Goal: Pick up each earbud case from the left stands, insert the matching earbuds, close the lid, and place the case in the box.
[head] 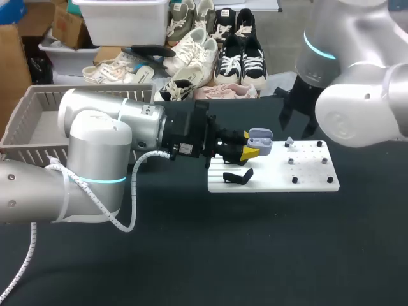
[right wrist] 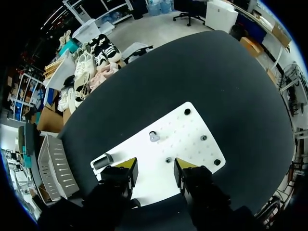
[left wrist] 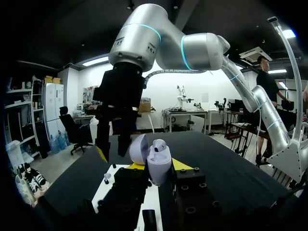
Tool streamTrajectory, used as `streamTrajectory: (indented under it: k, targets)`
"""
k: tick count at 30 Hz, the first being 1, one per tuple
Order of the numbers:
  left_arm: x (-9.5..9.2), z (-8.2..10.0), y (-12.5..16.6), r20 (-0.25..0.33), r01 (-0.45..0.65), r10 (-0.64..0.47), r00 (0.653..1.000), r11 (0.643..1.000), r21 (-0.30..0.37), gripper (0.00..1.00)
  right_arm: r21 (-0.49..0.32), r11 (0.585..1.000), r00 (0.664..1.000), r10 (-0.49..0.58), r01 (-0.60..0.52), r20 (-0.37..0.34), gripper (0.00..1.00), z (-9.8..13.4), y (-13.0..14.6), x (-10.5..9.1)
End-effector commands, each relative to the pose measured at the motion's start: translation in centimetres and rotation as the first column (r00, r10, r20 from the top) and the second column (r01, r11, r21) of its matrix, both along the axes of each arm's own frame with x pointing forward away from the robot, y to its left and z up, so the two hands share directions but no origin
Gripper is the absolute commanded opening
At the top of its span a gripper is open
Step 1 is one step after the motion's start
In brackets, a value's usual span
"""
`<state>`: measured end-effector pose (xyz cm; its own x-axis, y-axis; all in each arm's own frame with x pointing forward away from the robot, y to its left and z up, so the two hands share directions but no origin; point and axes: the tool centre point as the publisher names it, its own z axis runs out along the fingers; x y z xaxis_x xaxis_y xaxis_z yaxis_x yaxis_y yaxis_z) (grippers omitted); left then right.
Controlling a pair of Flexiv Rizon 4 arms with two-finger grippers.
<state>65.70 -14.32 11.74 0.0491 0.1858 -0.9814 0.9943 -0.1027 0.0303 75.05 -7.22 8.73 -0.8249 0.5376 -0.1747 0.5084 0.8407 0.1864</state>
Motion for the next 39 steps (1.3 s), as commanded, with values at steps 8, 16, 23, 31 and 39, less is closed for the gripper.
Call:
streamTrajectory:
  k: [8,16,23,31,39]
  targets:
    - [0.1,0.0,0.0,0.0,0.001,-0.001,1.0,1.0,-0.001,0.0,0.028,1.0,1.0,0.011,-0.011,0.007,0.46,-2.1,-0.4,0.9]
    - [0.1,0.0,0.0,0.0,0.001,-0.001,1.0,1.0,-0.001,0.0,0.032,0.999,0.999,0.039,-0.038,-0.002,0.46,-3.1,-0.6,1.6]
    - [0.1,0.0,0.0,0.0,0.001,-0.001,1.0,1.0,-0.001,0.0,0.023,0.997,0.997,0.076,-0.076,-0.004,0.45,-4.1,-0.5,2.0]
    - [0.1,0.0,0.0,0.0,0.001,-0.001,1.0,1.0,-0.001,0.0,0.029,0.994,0.994,0.107,-0.107,-0.007,0.41,-5.2,-0.6,2.6]
    - [0.1,0.0,0.0,0.0,0.001,-0.001,1.0,1.0,-0.001,0.0,0.051,0.991,0.992,0.123,-0.122,-0.008,0.39,-5.7,-0.7,2.9]
